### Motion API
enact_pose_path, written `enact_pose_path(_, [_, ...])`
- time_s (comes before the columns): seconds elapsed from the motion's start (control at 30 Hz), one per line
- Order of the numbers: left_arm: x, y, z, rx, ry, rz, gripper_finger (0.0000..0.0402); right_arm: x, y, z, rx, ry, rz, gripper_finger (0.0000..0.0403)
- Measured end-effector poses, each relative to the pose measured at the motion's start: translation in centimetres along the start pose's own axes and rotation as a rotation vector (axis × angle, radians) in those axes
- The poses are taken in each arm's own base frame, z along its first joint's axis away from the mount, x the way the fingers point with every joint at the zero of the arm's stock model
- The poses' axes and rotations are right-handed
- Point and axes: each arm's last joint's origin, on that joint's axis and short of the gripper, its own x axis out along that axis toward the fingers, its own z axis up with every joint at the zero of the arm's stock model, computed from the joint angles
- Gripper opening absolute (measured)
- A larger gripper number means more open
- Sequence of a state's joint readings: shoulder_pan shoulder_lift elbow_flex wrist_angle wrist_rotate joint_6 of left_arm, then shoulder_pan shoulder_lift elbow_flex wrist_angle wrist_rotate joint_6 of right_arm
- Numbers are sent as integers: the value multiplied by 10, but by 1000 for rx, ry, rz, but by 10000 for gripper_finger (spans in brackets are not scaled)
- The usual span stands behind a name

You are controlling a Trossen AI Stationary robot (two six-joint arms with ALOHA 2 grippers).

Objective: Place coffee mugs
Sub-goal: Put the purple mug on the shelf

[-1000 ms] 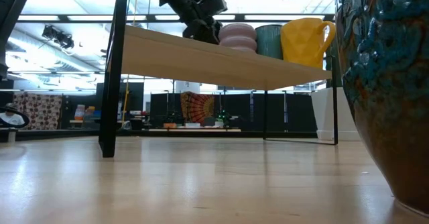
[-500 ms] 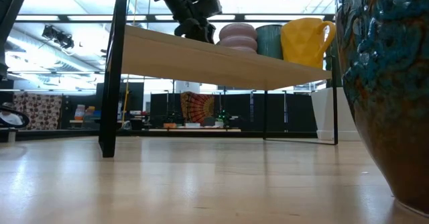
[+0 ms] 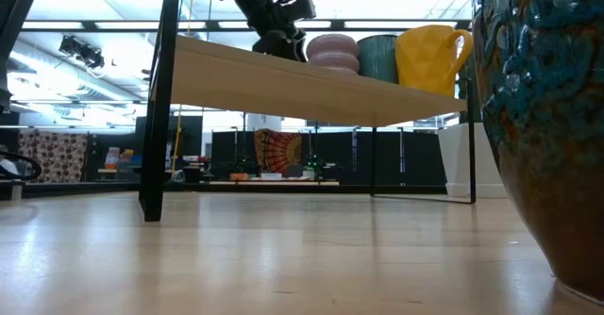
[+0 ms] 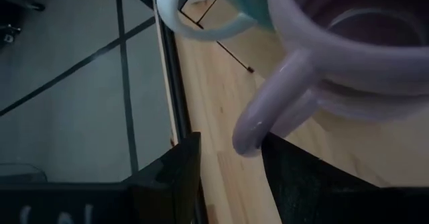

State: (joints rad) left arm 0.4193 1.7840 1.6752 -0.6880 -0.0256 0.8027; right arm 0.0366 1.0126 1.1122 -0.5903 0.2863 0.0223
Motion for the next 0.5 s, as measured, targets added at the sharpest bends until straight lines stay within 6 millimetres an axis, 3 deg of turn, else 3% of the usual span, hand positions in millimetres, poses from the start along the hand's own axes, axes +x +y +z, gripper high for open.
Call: enact_pose_path(0.5, [-43,4,3,-24,-30,71,165,0,0,0,0,0,0,236])
